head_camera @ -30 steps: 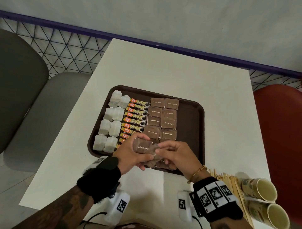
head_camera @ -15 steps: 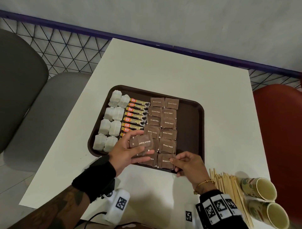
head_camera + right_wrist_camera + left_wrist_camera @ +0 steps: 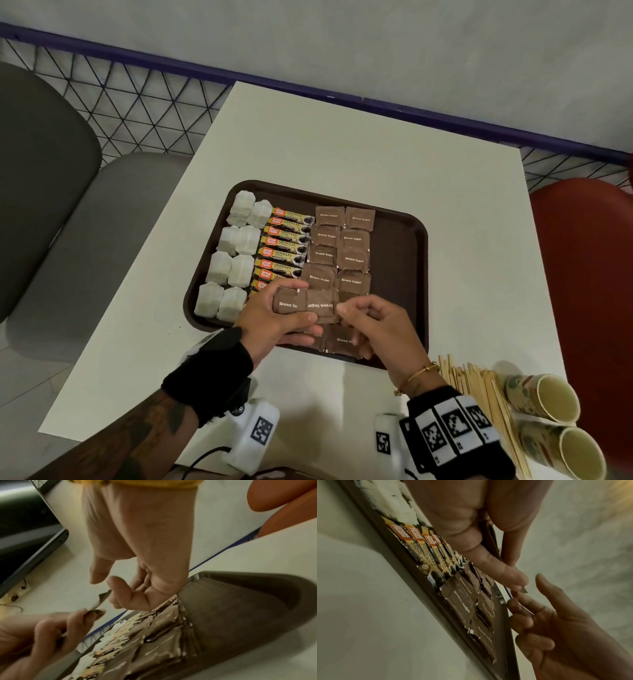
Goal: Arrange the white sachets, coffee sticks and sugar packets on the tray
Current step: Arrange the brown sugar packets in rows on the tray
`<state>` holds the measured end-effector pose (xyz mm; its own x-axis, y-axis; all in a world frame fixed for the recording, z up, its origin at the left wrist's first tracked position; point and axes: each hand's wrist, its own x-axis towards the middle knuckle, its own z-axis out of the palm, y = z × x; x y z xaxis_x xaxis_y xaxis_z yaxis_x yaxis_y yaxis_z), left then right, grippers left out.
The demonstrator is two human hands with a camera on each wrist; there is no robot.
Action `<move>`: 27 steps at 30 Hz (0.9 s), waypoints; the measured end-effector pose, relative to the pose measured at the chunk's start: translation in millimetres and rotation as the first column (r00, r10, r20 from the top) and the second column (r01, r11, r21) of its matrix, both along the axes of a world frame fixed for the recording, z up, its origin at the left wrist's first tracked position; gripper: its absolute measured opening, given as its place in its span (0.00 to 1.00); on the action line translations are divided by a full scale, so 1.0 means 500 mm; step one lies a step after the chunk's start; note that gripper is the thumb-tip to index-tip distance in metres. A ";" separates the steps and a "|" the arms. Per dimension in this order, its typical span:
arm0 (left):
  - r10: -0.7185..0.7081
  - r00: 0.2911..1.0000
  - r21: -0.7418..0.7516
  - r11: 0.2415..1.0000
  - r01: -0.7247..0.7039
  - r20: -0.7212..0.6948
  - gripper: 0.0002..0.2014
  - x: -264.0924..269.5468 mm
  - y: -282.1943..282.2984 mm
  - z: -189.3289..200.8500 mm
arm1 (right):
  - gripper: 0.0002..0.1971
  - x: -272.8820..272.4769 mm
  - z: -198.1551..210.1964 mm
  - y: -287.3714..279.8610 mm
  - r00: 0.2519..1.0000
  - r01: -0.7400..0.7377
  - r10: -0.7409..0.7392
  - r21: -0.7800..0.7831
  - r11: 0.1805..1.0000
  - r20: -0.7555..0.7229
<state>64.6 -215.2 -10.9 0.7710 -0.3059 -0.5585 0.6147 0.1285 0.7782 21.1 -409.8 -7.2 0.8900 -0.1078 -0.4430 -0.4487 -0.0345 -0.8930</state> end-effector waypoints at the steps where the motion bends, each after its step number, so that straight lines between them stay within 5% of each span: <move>1: -0.009 1.000 0.008 1.000 0.009 0.000 0.25 -0.001 -0.003 0.001 | 0.08 0.004 0.001 0.009 1.000 -0.011 0.012 0.044 0.999 -0.012; 9: 0.030 0.999 -0.006 1.000 -0.030 -0.035 0.12 0.013 0.012 0.002 | 0.08 0.022 -0.010 0.000 0.996 0.090 -0.090 0.209 0.974 -0.011; 19: -0.075 0.997 0.097 0.993 0.073 0.021 0.19 0.039 -0.023 0.022 | 0.10 0.057 -0.004 -0.015 0.988 -0.143 0.153 0.187 0.972 -0.036; 23: 0.006 1.000 0.096 0.995 -0.008 0.026 0.16 0.049 -0.033 0.015 | 0.18 0.078 -0.006 -0.018 0.999 -0.028 0.035 0.207 0.978 -0.029; 27: 0.187 0.981 -0.010 0.982 -0.188 -0.051 0.19 0.060 -0.038 0.008 | 0.11 0.086 -0.019 -0.023 0.997 0.070 -0.066 0.190 0.979 -0.026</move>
